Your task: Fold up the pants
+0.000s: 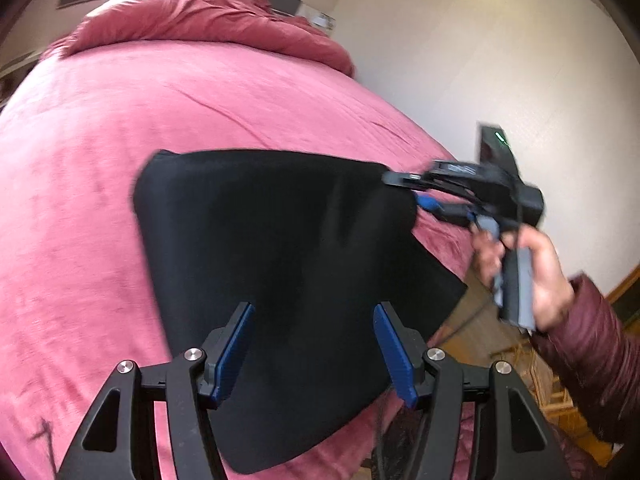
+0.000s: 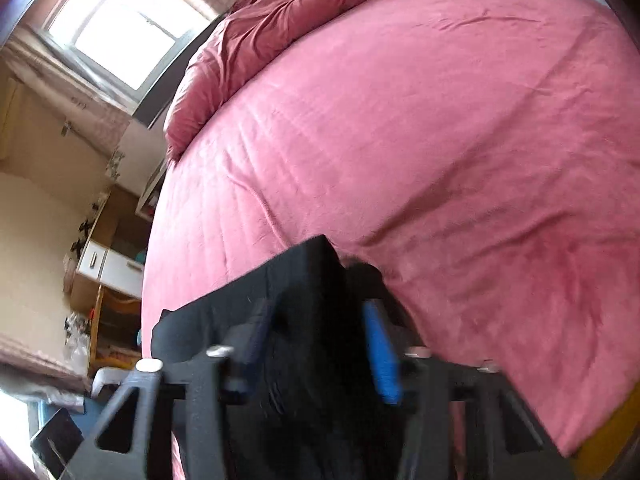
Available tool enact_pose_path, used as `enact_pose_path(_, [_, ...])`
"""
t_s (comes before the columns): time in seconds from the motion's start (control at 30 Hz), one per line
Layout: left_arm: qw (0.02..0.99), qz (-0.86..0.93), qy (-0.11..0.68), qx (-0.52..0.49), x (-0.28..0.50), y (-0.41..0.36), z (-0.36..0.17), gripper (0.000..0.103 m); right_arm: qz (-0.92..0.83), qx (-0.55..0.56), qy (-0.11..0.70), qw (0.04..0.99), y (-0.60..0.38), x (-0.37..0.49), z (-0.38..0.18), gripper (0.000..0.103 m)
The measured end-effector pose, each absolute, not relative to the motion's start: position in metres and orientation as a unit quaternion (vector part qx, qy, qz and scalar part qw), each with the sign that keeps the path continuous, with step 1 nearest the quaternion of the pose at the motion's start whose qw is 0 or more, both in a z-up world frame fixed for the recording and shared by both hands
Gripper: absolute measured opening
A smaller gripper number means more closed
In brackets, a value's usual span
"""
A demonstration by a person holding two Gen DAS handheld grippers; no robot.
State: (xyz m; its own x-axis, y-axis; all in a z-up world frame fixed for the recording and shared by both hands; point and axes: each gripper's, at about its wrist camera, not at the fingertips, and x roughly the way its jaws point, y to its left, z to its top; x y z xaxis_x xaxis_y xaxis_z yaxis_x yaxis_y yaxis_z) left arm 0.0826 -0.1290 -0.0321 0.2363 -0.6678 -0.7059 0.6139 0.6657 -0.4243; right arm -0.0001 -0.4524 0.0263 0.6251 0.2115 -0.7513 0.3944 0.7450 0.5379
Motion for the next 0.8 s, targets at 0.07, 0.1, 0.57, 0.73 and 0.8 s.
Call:
enact_pose_path(0.07, [0.775, -0.415, 0.476, -0.017, 0.081, -0.141, -0.040, 0.062, -0.042, 0.337, 0.444, 0.829, -0.451, 0.011, 0.025, 0.008])
enact_pose_path(0.1, [0.768, -0.418, 0.485, -0.011, 0.081, -0.149, -0.046, 0.062, -0.037, 0.316, 0.443, 0.838, -0.448, 0.015, 0.029, 0.005])
enact_pose_path(0.57, [0.770, -0.397, 0.499, 0.029, 0.074, -0.189, -0.071, 0.063, -0.077, 0.236, 0.474, 0.845, -0.456, 0.029, 0.007, 0.020])
enact_pose_path(0.73, [0.781, -0.392, 0.487, 0.002, 0.077, -0.173, -0.058, 0.063, -0.082, 0.215, 0.446, 0.865, -0.443, -0.006, 0.037, 0.027])
enact_pose_path(0.8, [0.794, -0.378, 0.477, 0.006, 0.076, -0.167, -0.051, 0.063, -0.065, 0.203, 0.435, 0.875, -0.428, -0.017, 0.050, 0.027])
